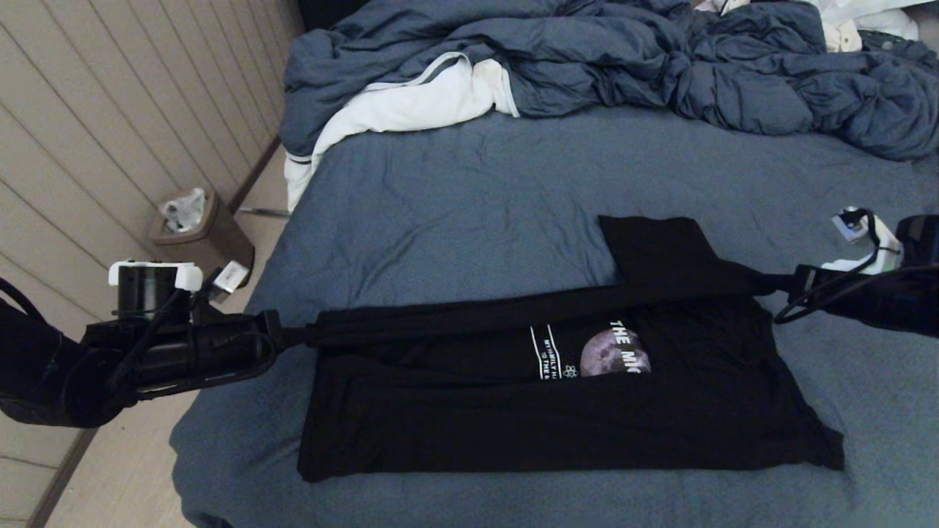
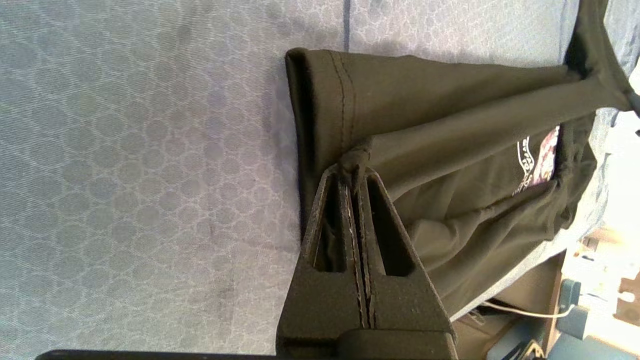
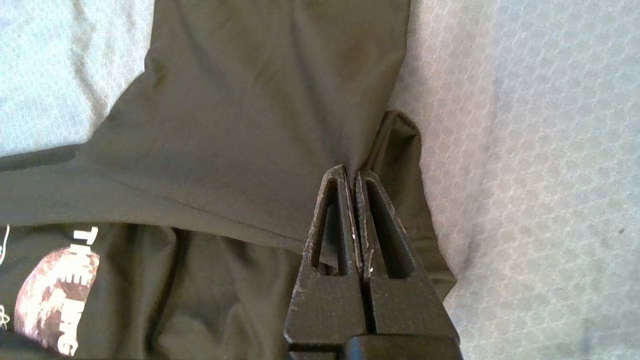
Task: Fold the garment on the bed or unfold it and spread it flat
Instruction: Fold the black T-shirt
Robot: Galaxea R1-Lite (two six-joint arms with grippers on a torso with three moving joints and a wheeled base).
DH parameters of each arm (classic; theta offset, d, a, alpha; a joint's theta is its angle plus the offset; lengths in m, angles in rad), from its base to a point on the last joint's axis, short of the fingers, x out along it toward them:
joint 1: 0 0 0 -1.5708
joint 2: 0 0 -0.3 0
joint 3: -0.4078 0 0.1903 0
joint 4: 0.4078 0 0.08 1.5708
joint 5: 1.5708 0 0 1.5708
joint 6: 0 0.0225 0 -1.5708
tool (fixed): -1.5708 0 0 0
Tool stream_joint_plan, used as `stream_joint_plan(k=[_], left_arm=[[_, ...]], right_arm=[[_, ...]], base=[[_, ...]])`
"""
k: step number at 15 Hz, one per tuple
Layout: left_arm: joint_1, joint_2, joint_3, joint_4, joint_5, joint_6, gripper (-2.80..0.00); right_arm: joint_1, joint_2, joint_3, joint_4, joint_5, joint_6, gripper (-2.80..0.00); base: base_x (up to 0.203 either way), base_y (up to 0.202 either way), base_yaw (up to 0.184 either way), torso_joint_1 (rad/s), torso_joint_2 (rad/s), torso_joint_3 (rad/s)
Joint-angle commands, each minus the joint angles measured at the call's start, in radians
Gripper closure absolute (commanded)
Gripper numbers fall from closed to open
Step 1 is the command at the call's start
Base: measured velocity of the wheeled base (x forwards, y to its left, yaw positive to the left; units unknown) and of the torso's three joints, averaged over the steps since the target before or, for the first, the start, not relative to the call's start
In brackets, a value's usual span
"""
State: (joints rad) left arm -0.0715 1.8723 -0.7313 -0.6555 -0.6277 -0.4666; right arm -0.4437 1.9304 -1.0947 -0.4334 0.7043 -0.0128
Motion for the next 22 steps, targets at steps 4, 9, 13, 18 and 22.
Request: stream_joint_plan(k=[4, 9, 13, 18, 22], left_arm=[[-0.01, 0.011, -0.004, -0.003, 0.006, -0.004, -2.8], [-0.01, -0.02, 0.001, -0.004, 0.001, -0.003, -2.8], [0.024, -0.066, -0.075, 0.007, 0.007, -0.014, -2.8], [0.016, -0.018, -0.284, 0.196, 0.009, -0.018, -2.8], [-0.104, 0.074, -0.353, 0.283, 0.138, -0.008, -2.8]], right_arm=[[0.002, 0.007, 0.006, -0.021, 0.004, -0.001, 0.0], [0.002, 0.008, 0.006, -0.021, 0.004, -0.001, 0.0], [0.002, 0.009, 0.007, -0.021, 0.004, -0.001, 0.0], [0.007, 0.002, -0.013, -0.019, 0.004, 0.002, 0.0], [0.025, -0.016, -0.014, -0.019, 0.009, 0.002, 0.0]], base=[[0.0, 0.0, 0.0, 0.0, 0.0, 0.0], [0.0, 0.0, 0.0, 0.0, 0.0, 0.0], [0.0, 0.0, 0.0, 0.0, 0.0, 0.0], [0.0, 0.0, 0.0, 0.0, 0.0, 0.0], [0.0, 0.0, 0.0, 0.0, 0.0, 0.0]])
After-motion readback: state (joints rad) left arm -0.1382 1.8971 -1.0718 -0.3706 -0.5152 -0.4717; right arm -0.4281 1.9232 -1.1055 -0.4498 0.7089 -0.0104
